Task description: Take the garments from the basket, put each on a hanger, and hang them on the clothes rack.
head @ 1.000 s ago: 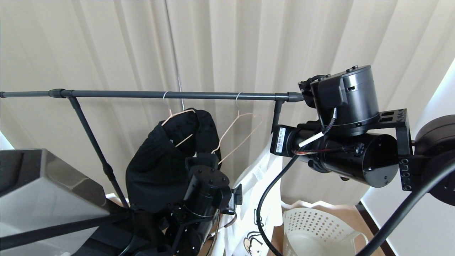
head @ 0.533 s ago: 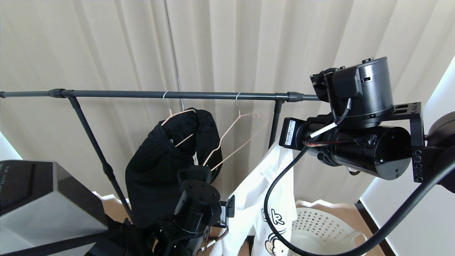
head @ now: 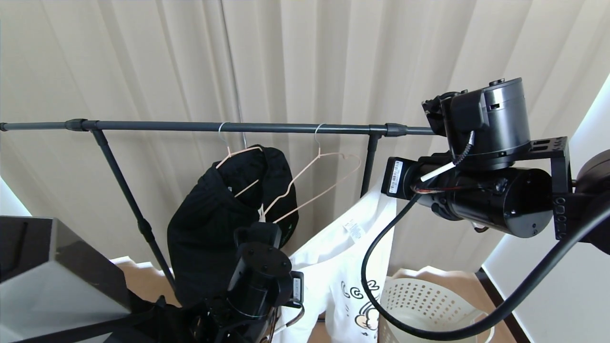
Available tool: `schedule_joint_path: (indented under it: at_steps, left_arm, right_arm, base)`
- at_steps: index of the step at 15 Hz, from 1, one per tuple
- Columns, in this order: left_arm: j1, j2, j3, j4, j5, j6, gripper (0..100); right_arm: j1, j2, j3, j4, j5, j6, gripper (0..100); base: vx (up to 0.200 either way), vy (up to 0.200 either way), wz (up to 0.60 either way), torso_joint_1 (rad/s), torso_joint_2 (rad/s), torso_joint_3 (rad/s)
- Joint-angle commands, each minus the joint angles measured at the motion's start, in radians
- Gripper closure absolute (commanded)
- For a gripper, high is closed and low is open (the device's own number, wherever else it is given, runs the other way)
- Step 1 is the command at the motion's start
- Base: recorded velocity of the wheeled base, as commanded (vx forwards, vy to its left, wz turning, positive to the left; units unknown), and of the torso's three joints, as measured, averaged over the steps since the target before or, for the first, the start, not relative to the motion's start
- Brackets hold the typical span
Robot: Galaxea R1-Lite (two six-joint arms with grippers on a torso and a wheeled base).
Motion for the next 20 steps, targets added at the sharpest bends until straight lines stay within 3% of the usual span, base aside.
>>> schedule_joint_path:
  at_steps: [1,3,5,6,8,10,13,15,20]
  left_arm:
    - [0.001,-0.048,0.008,0.0,0.0,-0.001,100]
    - [0.007,-0.12,0.01,0.001,0.0,0.03,100]
    - [0.015,-0.177,-0.001,0.003,-0.006,0.071,100]
    - [0.032,-0.203,-0.016,0.004,-0.019,0.088,100]
    - [0.055,-0.216,-0.053,0.009,-0.036,0.094,100]
    - [0.062,-0.22,-0.07,0.024,-0.04,0.104,100]
    - [0.068,-0.223,-0.105,0.047,-0.043,0.128,100]
    - [0.082,-0.222,-0.117,0.047,-0.052,0.133,100]
    - [0.087,-0.237,-0.107,0.047,-0.057,0.142,100]
  right_arm:
    - [-0.015,-0.001,0.009,0.0,-0.013,-0.013,100]
    - [-0.026,-0.021,0.055,0.0,-0.025,-0.113,100]
    - [-0.026,-0.041,0.095,-0.006,-0.019,-0.289,100]
    - [-0.035,-0.041,0.106,-0.005,-0.017,-0.447,100]
    - [-0.04,-0.044,0.139,-0.008,-0.017,-0.576,100]
    - [-0.025,-0.039,0.212,-0.012,-0.016,-0.573,100]
    - [-0.019,-0.034,0.293,-0.118,-0.007,-0.574,100]
    - [-0.017,-0.034,0.299,-0.147,0.024,-0.577,100]
    - [-0.017,-0.065,0.274,-0.15,0.012,-0.577,100]
  base:
    - [0.0,0.0,0.0,0.0,0.0,0.0]
    - [0.0,0.0,0.0,0.0,0.0,0.0]
    - [0.0,0.0,0.0,0.0,0.0,0.0]
    - [0.0,0.0,0.0,0.0,0.0,0.0]
    - [0.0,0.0,0.0,0.0,0.0,0.0]
    - [0.0,0.0,0.0,0.0,0.0,0.0]
    - [0.0,0.0,0.0,0.0,0.0,0.0]
    - [0.0,0.0,0.0,0.0,0.0,0.0]
    - [0.0,0.0,0.0,0.0,0.0,0.0]
